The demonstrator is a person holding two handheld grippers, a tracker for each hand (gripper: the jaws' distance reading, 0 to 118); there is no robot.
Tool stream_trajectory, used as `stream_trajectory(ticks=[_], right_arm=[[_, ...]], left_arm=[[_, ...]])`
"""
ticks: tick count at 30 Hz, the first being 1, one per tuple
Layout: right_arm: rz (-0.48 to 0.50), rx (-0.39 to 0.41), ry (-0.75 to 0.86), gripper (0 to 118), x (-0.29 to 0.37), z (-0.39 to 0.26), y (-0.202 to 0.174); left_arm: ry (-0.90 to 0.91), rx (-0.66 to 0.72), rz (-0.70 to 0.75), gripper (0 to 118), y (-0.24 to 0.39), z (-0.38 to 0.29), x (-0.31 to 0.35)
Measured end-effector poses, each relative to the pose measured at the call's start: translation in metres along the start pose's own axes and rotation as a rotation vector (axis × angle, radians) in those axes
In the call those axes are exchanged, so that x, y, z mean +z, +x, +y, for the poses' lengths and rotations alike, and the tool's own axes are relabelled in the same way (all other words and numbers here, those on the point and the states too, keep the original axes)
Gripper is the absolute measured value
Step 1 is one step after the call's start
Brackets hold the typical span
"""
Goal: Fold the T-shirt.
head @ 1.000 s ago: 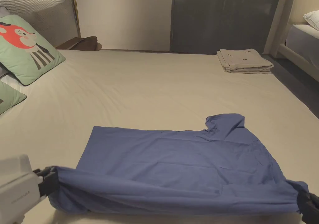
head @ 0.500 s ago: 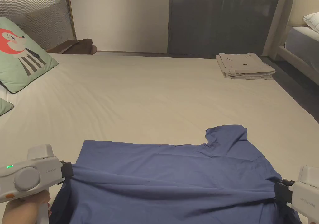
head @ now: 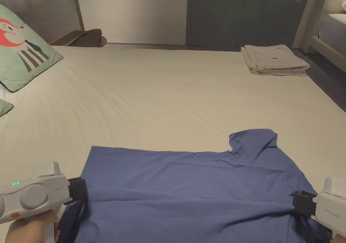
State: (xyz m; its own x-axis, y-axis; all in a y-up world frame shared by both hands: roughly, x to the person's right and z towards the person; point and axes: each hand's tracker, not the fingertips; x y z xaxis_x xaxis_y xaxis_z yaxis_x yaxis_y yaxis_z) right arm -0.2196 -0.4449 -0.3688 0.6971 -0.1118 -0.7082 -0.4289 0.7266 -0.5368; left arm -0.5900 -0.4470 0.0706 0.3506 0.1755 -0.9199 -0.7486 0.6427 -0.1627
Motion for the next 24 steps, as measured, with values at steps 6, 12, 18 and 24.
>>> stream_trajectory(ticks=[6,12,18,24], right_arm=[[-0.013,0.068,0.223,84,0.058,-0.002,-0.003],[-0.018,0.12,0.405,51,0.117,-0.021,-0.015],[-0.019,0.131,0.442,0,0.141,-0.046,-0.022],[-0.006,0.12,0.421,0,0.146,-0.06,-0.02]], left_arm=[[0.221,-0.063,-0.031,102,0.003,-0.007,0.061],[0.371,-0.112,-0.087,61,0.008,-0.034,0.12],[0.423,-0.144,-0.075,1,0.01,-0.069,0.15],[0.364,-0.136,-0.079,0,0.001,-0.081,0.161]])
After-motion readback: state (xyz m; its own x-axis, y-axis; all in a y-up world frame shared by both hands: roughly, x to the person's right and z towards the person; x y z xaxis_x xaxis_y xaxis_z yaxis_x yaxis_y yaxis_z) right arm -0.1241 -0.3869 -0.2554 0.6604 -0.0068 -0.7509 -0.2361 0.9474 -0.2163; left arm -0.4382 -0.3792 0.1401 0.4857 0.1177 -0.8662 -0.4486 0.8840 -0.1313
